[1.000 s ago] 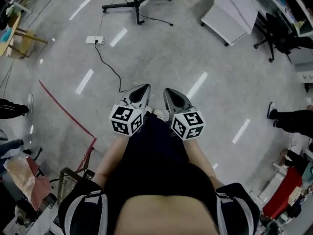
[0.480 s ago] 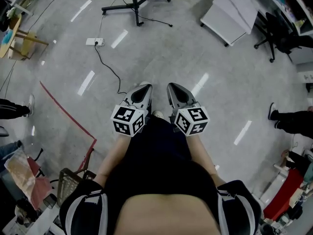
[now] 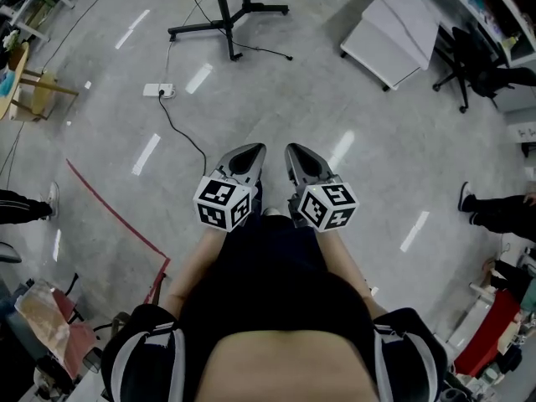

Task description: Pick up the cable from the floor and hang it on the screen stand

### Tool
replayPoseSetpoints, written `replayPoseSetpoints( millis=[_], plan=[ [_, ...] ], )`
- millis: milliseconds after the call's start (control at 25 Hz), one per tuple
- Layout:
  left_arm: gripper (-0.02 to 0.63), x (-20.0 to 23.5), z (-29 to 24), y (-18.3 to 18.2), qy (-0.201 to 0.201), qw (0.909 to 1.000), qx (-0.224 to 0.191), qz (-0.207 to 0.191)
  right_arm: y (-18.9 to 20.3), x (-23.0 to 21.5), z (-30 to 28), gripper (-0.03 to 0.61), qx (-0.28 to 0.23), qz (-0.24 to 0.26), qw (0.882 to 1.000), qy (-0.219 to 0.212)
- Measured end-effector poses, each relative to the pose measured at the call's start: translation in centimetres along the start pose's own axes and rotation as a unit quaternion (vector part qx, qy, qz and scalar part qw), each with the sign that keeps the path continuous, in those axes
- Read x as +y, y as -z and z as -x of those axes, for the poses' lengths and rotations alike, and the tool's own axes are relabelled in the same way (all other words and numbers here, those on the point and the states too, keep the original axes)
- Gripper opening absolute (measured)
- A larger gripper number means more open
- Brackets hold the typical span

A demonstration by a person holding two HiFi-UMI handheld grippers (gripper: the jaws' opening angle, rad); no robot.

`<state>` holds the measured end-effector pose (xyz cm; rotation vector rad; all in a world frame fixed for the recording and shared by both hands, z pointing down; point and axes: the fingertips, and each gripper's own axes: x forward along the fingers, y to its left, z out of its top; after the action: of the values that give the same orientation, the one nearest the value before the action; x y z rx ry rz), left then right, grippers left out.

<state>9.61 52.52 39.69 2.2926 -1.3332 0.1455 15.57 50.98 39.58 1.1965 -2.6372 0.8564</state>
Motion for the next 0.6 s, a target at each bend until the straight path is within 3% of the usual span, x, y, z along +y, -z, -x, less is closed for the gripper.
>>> replayPoseSetpoints(
  millis=[200,600],
  plan=[
    [0.003,3.5,-3.0,-3.8,0.004,0.9997,-0.004,-0.024,-3.3,-1.4,-4.0,0.023,-0.011,-0.015,1.000,0.019],
    [0.003,10.5,-6.8,-9.1,0.021,0.9993,-0.007,-0.029,-8.1,-2.4,-11.9,0.025,-0.022,-0.017,0.999,0.040]
  ],
)
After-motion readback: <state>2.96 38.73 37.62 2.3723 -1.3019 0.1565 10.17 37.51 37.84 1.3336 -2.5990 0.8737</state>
